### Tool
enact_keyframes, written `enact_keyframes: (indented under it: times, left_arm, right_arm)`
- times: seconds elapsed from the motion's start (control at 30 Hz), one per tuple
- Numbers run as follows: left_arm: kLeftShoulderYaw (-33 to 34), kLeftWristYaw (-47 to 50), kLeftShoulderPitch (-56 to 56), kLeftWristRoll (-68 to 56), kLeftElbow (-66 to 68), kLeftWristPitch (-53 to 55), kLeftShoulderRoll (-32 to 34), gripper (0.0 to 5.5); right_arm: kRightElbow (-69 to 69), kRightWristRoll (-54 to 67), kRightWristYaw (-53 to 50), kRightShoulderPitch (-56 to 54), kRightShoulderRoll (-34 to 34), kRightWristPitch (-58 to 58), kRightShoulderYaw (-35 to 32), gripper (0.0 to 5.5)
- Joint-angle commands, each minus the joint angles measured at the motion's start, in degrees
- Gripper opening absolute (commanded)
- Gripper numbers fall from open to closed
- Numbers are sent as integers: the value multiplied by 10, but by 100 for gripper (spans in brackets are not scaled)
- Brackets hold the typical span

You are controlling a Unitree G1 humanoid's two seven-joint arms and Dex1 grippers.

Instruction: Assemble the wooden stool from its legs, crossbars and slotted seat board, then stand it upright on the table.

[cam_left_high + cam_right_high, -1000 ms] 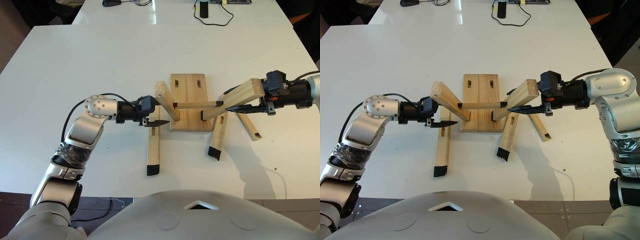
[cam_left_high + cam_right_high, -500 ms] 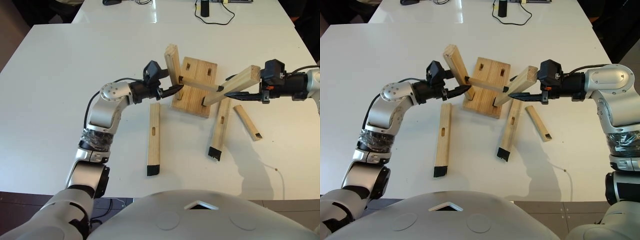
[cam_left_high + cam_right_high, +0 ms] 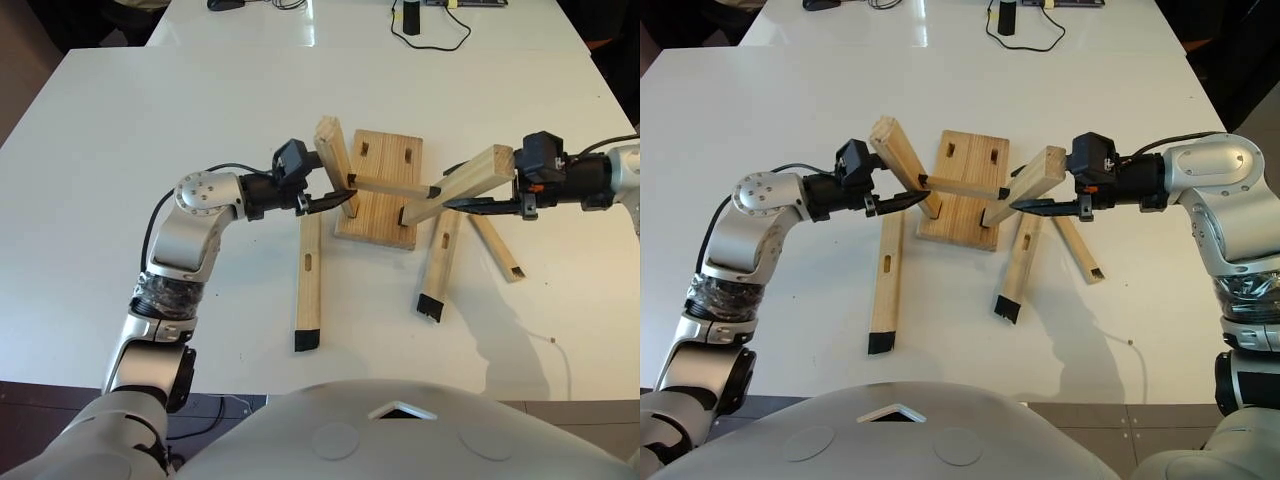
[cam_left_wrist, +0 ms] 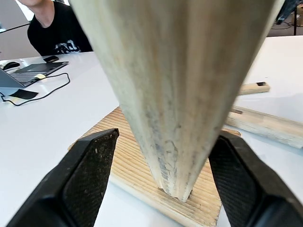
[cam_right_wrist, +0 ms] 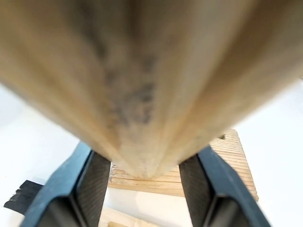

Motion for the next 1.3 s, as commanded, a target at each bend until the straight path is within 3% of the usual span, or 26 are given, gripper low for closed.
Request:
enact_keyframes:
  times: [0.03, 0.23, 0.43, 0.53, 0.77, 1.07, 1.3]
  left_arm:
    - [46, 68, -26, -23, -6, 45, -19, 326]
    - [55, 133, -50, -13, -10, 30, -67, 326]
    - [67, 138, -54, -22, -12, 34, -75, 326]
    - [61, 119, -38, -25, -22, 41, -62, 326]
    - [46, -13, 51, -73, -114, 62, 41, 326]
    - [170, 200, -93, -170, -87, 96, -91, 326]
    - [171, 133, -36, -255, -143, 135, -50, 326]
  right_arm:
    - [-4, -20, 44, 52, -13, 26, 30, 200]
    - [-6, -24, 40, 54, -10, 26, 31, 200]
    - [-1, -31, 41, 56, -12, 19, 32, 200]
    - [-2, -31, 42, 58, -14, 19, 31, 200]
    - [-23, -11, 54, 71, -28, 39, 19, 200]
    - [-27, -12, 51, 78, -27, 37, 21, 201]
    - [-30, -12, 52, 85, -32, 36, 18, 201]
